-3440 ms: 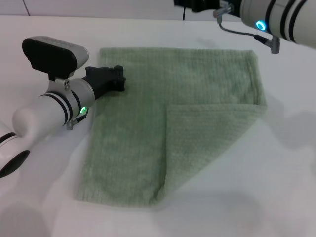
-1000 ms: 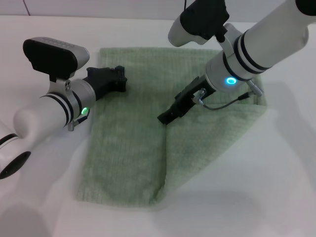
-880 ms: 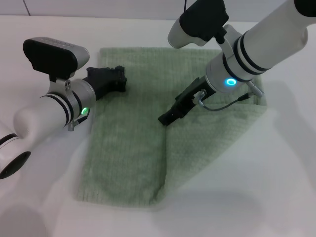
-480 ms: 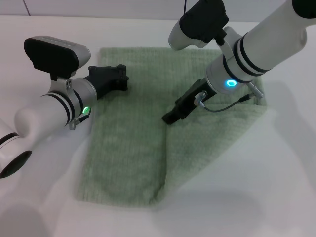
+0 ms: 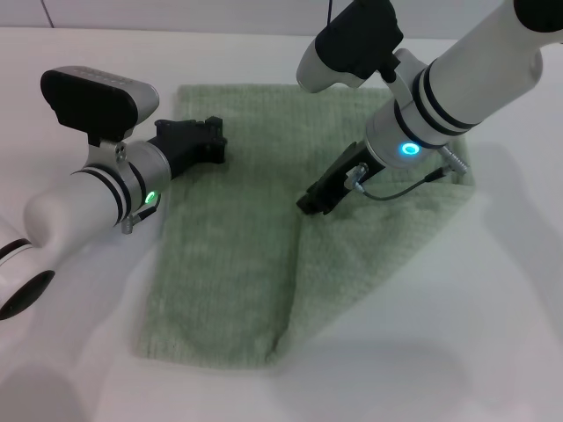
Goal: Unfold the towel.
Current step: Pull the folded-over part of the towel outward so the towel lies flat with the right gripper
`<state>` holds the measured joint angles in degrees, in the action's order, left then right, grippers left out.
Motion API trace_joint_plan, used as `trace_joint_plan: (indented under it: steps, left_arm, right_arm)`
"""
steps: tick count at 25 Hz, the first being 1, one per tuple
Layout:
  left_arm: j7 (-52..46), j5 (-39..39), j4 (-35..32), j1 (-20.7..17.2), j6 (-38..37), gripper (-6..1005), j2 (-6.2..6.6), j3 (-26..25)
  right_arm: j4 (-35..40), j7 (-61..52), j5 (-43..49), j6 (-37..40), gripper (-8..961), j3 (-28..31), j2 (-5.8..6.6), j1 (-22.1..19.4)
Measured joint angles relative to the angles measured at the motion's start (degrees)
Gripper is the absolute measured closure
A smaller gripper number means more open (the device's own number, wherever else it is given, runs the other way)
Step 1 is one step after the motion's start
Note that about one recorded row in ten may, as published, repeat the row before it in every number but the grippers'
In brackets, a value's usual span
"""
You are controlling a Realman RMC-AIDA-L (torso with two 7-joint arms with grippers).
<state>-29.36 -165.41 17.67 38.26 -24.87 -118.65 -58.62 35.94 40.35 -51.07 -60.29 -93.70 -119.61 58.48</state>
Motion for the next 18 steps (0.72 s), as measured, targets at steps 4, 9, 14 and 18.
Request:
trace_joint_plan:
  steps: [4, 9, 14, 18]
  left_arm:
    - [0.0, 0.0, 0.0, -0.2, 0.0, 923, 0.06, 0.0]
    - [0.0, 0.0, 0.0, -0.3, 0.0, 920, 0.08, 0.0]
    - [0.0, 0.0, 0.0, -0.4, 0.0, 918, 0.09, 0.0]
    - [0.0, 0.0, 0.0, -0.5, 0.0, 916, 0.09, 0.0]
  right_arm:
    - [0.7, 0.8, 0.1, 0.0, 771, 0.0, 0.00, -0.2]
    - [1.7, 1.0, 0.2, -0.5, 930, -0.8, 0.00, -0.4]
    - [3.2, 0.9, 0.3, -1.3, 931, -1.5, 0.08, -0.9]
    - [6.4, 0.8, 0.8, -3.0, 931, -1.6, 0.22, -2.2]
